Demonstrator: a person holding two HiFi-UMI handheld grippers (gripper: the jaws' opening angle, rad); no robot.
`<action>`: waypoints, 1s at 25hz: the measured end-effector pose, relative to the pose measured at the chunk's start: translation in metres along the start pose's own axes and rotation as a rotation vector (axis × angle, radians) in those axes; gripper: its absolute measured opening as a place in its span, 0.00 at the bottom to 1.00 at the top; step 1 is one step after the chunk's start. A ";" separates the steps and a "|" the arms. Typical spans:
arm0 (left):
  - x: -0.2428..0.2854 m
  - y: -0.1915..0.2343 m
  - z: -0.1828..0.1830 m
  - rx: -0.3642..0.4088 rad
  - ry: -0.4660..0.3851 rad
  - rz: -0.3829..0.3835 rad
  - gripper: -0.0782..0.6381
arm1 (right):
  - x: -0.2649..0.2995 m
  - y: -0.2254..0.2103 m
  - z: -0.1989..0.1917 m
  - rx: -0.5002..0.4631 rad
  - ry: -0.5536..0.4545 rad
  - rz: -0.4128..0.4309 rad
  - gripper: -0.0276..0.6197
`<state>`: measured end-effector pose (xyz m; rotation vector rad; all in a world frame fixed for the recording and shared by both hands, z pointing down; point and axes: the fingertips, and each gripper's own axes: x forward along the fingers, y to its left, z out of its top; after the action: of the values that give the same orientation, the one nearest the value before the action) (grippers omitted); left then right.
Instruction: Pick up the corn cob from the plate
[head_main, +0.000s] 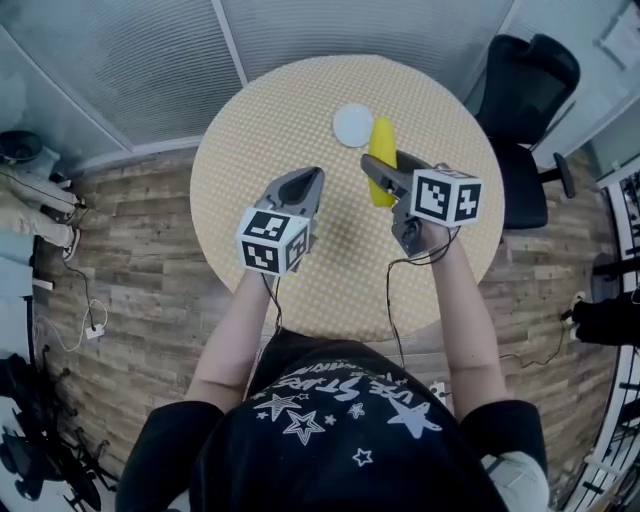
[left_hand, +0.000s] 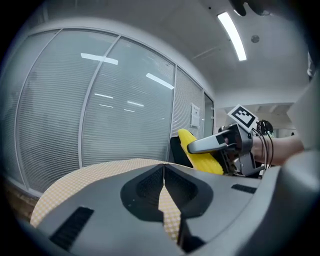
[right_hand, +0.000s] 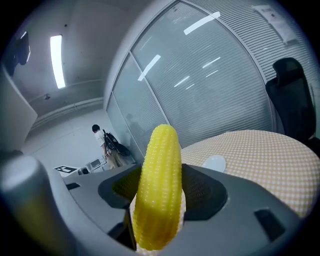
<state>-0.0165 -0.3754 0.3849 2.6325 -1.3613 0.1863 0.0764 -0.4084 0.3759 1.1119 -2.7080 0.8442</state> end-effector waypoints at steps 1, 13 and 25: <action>-0.004 -0.007 -0.001 -0.005 -0.004 0.009 0.12 | -0.008 0.001 -0.003 0.010 -0.010 0.010 0.44; -0.034 -0.066 0.010 -0.044 -0.071 0.022 0.12 | -0.059 0.019 -0.045 0.113 -0.060 0.112 0.44; -0.069 -0.080 -0.015 -0.065 -0.050 -0.032 0.12 | -0.091 0.045 -0.065 0.134 -0.132 0.058 0.44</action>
<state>0.0085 -0.2720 0.3792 2.6205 -1.3160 0.0711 0.1050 -0.2912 0.3837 1.1584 -2.8408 1.0090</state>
